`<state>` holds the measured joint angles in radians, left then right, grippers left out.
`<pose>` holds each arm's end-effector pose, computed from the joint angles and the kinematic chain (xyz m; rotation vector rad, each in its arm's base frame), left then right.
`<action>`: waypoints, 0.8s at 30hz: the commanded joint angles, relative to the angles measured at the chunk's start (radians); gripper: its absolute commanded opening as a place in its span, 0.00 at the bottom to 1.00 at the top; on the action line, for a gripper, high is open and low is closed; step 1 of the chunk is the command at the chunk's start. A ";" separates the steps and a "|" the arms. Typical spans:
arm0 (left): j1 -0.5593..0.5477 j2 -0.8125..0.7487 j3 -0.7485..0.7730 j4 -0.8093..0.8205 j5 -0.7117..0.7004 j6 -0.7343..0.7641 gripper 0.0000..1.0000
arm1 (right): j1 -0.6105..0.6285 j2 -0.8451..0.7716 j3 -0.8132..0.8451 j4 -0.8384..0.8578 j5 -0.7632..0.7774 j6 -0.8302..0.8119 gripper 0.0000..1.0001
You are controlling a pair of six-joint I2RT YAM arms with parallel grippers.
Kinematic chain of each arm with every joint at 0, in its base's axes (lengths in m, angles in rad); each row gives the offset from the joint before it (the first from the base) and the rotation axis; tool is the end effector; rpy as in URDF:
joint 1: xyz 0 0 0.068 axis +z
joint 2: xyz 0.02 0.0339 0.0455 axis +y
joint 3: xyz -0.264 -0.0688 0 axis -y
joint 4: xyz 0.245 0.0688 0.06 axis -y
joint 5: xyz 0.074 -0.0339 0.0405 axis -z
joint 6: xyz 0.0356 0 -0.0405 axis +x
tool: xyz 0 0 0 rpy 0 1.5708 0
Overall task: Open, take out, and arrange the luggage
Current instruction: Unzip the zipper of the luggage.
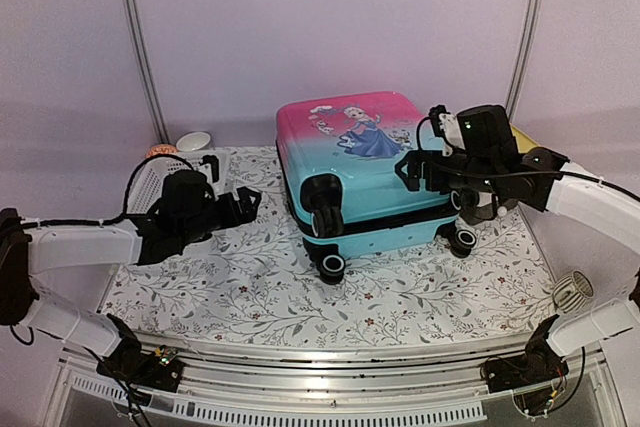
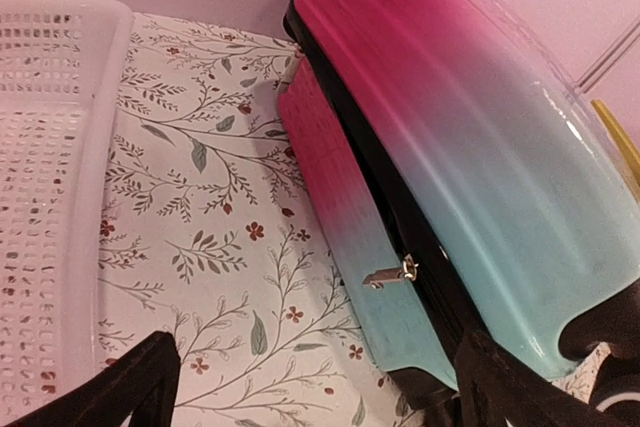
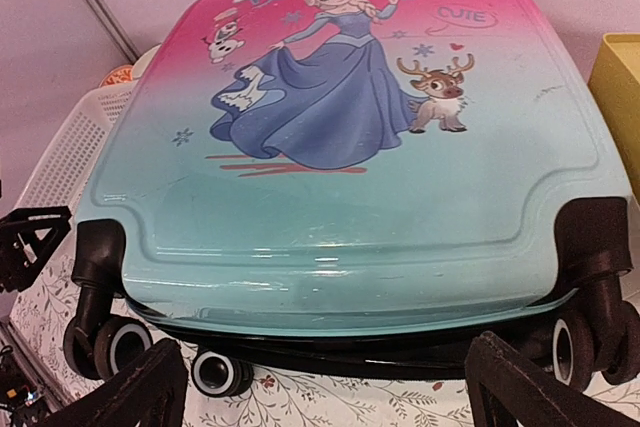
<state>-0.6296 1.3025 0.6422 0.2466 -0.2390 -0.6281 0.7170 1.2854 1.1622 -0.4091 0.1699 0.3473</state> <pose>0.2311 -0.1579 0.2215 -0.1563 2.0125 -0.5777 0.2227 0.1862 0.3409 -0.2891 2.1089 0.4606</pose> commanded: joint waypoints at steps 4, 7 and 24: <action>0.007 -0.112 -0.029 -0.108 0.040 0.065 0.98 | -0.067 -0.048 -0.048 -0.016 -0.017 0.031 0.99; 0.007 -0.149 -0.033 -0.116 0.104 0.081 0.98 | -0.086 -0.049 -0.065 -0.016 -0.019 0.039 0.99; 0.005 -0.204 -0.018 -0.096 0.327 0.086 0.96 | -0.207 -0.072 -0.127 -0.022 -0.043 0.062 0.99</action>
<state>-0.6289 1.1057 0.6174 0.1448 0.0193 -0.5499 0.5205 1.2430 1.0534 -0.4236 0.1242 0.4019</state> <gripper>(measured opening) 0.958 0.989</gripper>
